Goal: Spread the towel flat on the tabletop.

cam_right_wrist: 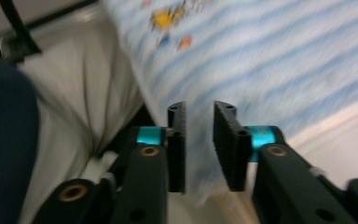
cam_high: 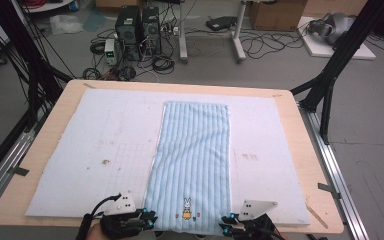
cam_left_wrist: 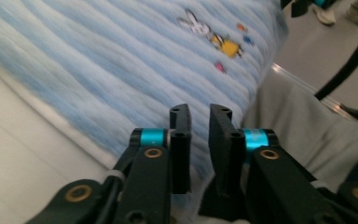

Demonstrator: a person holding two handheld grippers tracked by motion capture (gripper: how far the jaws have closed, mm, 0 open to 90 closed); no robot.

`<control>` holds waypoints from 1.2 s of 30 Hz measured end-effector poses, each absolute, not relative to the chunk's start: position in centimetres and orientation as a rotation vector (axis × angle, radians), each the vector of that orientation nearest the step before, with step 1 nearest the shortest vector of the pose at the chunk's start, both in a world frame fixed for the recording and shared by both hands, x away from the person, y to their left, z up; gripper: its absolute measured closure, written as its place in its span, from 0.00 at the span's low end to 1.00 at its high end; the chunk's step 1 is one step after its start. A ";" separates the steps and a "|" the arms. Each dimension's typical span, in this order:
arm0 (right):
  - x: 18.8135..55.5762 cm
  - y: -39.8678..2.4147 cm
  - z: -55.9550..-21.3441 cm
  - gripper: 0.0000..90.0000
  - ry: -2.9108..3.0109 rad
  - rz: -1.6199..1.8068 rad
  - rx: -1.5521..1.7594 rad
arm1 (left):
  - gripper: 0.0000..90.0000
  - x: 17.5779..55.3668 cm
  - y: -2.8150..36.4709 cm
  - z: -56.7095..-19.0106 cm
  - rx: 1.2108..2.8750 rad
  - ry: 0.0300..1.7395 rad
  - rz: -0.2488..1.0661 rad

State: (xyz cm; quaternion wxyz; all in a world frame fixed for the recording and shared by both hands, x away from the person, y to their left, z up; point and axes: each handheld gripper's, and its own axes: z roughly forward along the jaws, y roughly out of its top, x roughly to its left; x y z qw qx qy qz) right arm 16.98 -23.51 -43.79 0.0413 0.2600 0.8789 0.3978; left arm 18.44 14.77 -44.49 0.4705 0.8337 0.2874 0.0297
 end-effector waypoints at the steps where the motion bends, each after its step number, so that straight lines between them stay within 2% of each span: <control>1: 17.2 -23.5 -43.7 0.79 2.668 1.244 0.806 | 0.79 18.8 15.0 -44.2 2.019 0.716 0.089; 3: 18.0 -23.3 -43.5 0.72 2.611 1.261 0.832 | 0.76 19.6 15.3 -43.8 1.981 0.748 0.123; 14: 24.7 -20.1 -44.4 0.63 2.453 1.216 0.963 | 0.70 24.6 16.1 -42.9 1.868 0.897 0.231; 15: 25.2 -19.5 -44.6 0.64 2.461 1.207 0.959 | 0.70 24.8 16.1 -42.9 1.861 0.908 0.236; 17: 25.5 -18.8 -45.0 0.73 2.492 1.176 0.927 | 0.69 25.3 16.3 -42.9 1.862 0.930 0.243; 20: 25.1 -18.9 -44.8 0.94 2.525 1.163 0.899 | 0.68 26.0 16.6 -42.7 1.865 0.944 0.252; 25: 24.0 -19.7 -44.4 0.95 2.590 1.146 0.865 | 0.67 26.7 17.0 -42.4 1.847 0.962 0.262; 27: 23.8 -20.2 -44.4 0.90 2.601 1.164 0.861 | 0.66 27.2 17.2 -42.4 1.842 0.970 0.265; 29: 23.7 -20.5 -44.3 0.77 2.579 1.193 0.854 | 0.65 27.9 17.4 -42.4 1.820 0.989 0.260; 30: 23.9 -20.8 -44.1 0.74 2.549 1.230 0.871 | 0.64 28.4 17.4 -42.4 1.813 0.999 0.255; 32: 24.5 -21.6 -43.6 0.69 2.472 1.314 0.907 | 0.62 29.7 17.5 -42.3 1.810 1.020 0.254; 36: 26.6 -23.2 -43.1 0.66 2.354 1.337 1.002 | 0.60 32.9 17.5 -42.4 1.802 1.048 0.242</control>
